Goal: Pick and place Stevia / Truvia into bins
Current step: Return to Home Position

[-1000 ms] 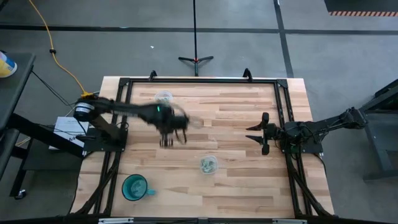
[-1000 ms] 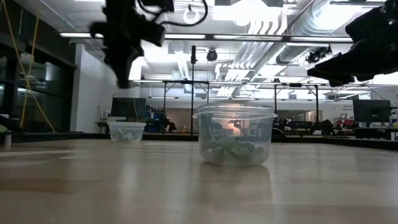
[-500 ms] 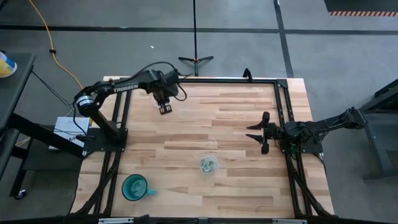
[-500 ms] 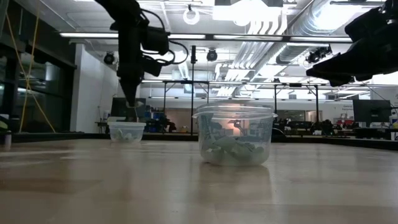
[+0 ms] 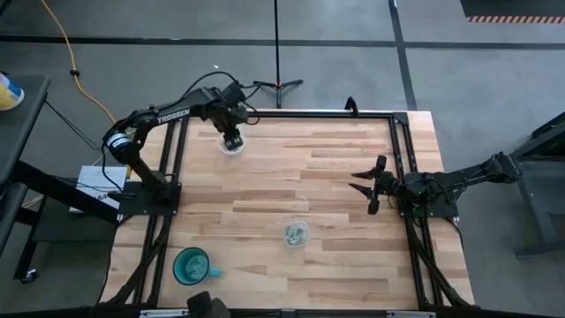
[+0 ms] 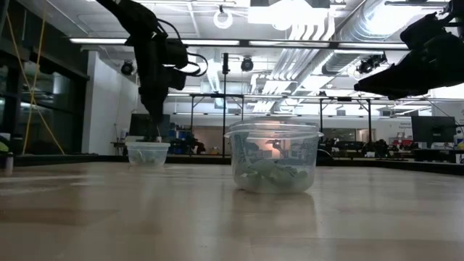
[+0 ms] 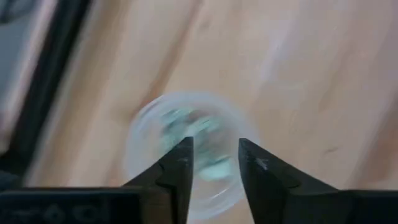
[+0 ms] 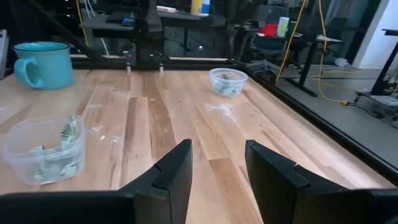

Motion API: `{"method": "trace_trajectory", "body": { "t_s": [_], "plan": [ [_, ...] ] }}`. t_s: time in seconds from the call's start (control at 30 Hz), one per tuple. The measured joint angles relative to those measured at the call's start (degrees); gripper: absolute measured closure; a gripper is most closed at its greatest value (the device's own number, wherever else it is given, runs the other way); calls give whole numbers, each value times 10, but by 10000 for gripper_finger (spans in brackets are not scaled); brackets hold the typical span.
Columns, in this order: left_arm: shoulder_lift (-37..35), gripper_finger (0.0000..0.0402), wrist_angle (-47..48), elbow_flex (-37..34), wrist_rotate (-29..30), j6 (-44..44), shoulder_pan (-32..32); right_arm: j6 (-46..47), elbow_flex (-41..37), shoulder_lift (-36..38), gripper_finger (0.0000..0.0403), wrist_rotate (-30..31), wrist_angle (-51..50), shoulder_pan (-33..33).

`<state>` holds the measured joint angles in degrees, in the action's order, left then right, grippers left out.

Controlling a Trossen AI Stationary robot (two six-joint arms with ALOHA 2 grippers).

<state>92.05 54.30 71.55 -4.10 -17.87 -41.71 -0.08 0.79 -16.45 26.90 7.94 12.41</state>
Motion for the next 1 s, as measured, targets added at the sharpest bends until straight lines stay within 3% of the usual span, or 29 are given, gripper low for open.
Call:
{"method": "trace_trajectory", "body": {
  "t_s": [0.03, 0.17, 0.2, 0.27, 0.43, 0.57, 0.63, 0.77, 0.83, 1.0],
  "plan": [
    [0, 236, -8, 0, -30, 5, 0, -2, 0, 0, 263, 1, 0, 0],
    [-1, 233, -142, -39, -263, -5, 8, 0, 0, 0, 263, 1, 0, 0],
    [-1, 238, -168, -51, -294, -7, 14, 4, 0, 0, 263, -2, 0, 0],
    [-5, 254, -229, -77, -307, 10, 35, 15, 0, 0, 263, -5, 0, 0],
    [-53, 324, -411, -164, -259, 77, 133, 13, 0, 0, 263, -5, 1, 0],
    [-128, 380, -485, -234, -325, 44, 219, 13, 0, 0, 263, 17, 21, 0],
    [-184, 380, -510, -270, -300, 53, 251, 13, 0, 0, 263, 18, 39, 0],
    [-309, 350, -540, -357, -94, 114, 311, -10, 0, 0, 263, 5, 55, 0],
    [-370, 341, -564, -402, -20, 142, 336, -24, 0, 0, 263, 5, 60, 0],
    [-517, 375, -597, -484, 18, 139, 402, -29, 0, 0, 263, 6, 81, 0]
  ]
}}
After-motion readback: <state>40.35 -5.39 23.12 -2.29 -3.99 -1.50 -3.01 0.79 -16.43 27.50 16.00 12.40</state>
